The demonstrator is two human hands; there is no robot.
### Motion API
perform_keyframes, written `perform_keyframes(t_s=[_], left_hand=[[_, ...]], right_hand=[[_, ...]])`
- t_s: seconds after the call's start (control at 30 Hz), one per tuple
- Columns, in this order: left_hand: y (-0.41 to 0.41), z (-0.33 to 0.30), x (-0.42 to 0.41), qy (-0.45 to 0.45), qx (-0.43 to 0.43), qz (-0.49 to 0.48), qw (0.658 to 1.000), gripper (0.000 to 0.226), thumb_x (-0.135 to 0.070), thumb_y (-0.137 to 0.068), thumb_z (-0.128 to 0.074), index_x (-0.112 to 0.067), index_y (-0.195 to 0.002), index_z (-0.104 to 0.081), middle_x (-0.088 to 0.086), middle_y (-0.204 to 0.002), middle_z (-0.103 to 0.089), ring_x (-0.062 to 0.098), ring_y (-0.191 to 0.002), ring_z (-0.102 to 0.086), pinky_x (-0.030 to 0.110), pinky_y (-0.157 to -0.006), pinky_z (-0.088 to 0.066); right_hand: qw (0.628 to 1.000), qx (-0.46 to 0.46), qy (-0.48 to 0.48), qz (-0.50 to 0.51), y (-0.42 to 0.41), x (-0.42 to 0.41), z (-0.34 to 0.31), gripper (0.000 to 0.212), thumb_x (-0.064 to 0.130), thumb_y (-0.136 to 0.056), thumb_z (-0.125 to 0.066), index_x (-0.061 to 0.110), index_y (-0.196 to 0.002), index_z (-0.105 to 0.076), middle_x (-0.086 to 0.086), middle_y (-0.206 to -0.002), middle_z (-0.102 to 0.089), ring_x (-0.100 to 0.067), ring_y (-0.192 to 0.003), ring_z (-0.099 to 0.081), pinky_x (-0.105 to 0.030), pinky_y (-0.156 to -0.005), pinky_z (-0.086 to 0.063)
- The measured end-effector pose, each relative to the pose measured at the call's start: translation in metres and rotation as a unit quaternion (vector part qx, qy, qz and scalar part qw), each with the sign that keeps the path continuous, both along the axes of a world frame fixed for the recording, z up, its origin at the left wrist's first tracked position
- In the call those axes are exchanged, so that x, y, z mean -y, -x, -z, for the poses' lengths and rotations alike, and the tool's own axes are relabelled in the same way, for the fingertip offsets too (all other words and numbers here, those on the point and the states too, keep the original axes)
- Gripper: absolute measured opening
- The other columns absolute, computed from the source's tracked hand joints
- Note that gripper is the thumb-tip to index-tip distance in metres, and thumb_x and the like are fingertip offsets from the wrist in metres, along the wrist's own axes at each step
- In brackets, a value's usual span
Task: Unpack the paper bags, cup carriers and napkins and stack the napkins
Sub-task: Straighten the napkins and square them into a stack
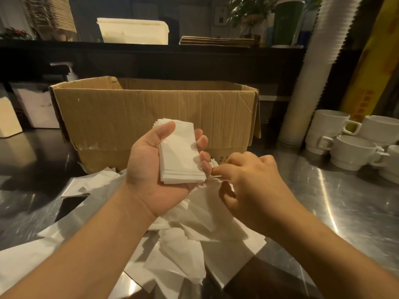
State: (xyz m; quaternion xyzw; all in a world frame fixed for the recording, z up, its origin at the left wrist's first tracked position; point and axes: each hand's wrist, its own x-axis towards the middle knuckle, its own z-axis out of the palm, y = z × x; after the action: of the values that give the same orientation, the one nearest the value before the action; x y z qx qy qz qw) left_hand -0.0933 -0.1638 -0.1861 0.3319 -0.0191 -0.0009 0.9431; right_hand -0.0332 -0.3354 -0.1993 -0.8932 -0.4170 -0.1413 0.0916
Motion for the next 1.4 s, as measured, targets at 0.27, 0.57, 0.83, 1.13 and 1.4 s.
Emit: perform_keyframes(t_s=[0.27, 0.57, 0.83, 1.13, 1.4], left_hand=[[0.000, -0.001, 0.001, 0.014, -0.003, -0.014, 1.000, 0.054, -0.037, -0.084, -0.059, -0.008, -0.129, -0.058, 0.010, -0.106, -0.060, 0.023, -0.078, -0.054, 0.031, -0.074, -0.049], [0.001, -0.001, 0.004, 0.026, -0.022, -0.026, 0.999, 0.050, -0.038, -0.087, -0.058, -0.007, -0.126, -0.060, 0.011, -0.105, -0.059, 0.022, -0.078, -0.053, 0.031, -0.077, -0.045], [0.002, -0.002, 0.005, 0.031, -0.033, -0.048, 0.998, 0.051, -0.037, -0.081, -0.064, -0.009, -0.122, -0.062, 0.011, -0.104, -0.060, 0.022, -0.078, -0.054, 0.031, -0.078, -0.045], [-0.001, 0.000, 0.007, -0.004, -0.056, -0.077, 0.995, 0.037, -0.032, -0.088, -0.060, -0.007, -0.115, -0.067, 0.013, -0.100, -0.065, 0.028, -0.088, -0.059, 0.041, -0.099, -0.045], [-0.007, 0.016, 0.019, -0.109, -0.055, 0.031, 0.992, 0.058, -0.045, -0.094, -0.053, -0.009, -0.138, -0.066, 0.015, -0.139, -0.064, 0.039, -0.131, -0.058, 0.057, -0.118, -0.038]], right_hand=[[0.988, -0.082, -0.131, 0.014, -0.017, 0.011, -0.005, 0.014, 0.024, -0.096, -0.063, 0.035, -0.103, -0.068, 0.017, -0.091, -0.062, -0.008, -0.082, -0.058, -0.028, -0.073, -0.051], [0.948, -0.257, -0.179, 0.060, -0.038, 0.011, 0.006, 0.023, 0.023, -0.100, -0.061, 0.034, -0.119, -0.063, 0.013, -0.109, -0.066, -0.010, -0.092, -0.063, -0.017, -0.063, -0.048], [0.895, -0.327, -0.301, 0.044, -0.045, 0.013, 0.000, 0.017, 0.024, -0.105, -0.056, 0.037, -0.113, -0.064, 0.015, -0.099, -0.069, -0.011, -0.090, -0.067, -0.023, -0.064, -0.054], [0.639, -0.573, -0.513, -0.033, -0.025, 0.019, -0.028, 0.021, 0.025, -0.099, -0.055, 0.014, -0.085, -0.066, 0.000, -0.065, -0.069, -0.012, -0.055, -0.069, -0.025, -0.053, -0.059], [0.627, -0.601, -0.471, -0.155, -0.020, 0.011, -0.009, 0.007, 0.025, -0.075, -0.077, 0.021, -0.080, -0.080, -0.002, -0.089, -0.075, -0.017, -0.082, -0.075, -0.031, -0.065, -0.061]])
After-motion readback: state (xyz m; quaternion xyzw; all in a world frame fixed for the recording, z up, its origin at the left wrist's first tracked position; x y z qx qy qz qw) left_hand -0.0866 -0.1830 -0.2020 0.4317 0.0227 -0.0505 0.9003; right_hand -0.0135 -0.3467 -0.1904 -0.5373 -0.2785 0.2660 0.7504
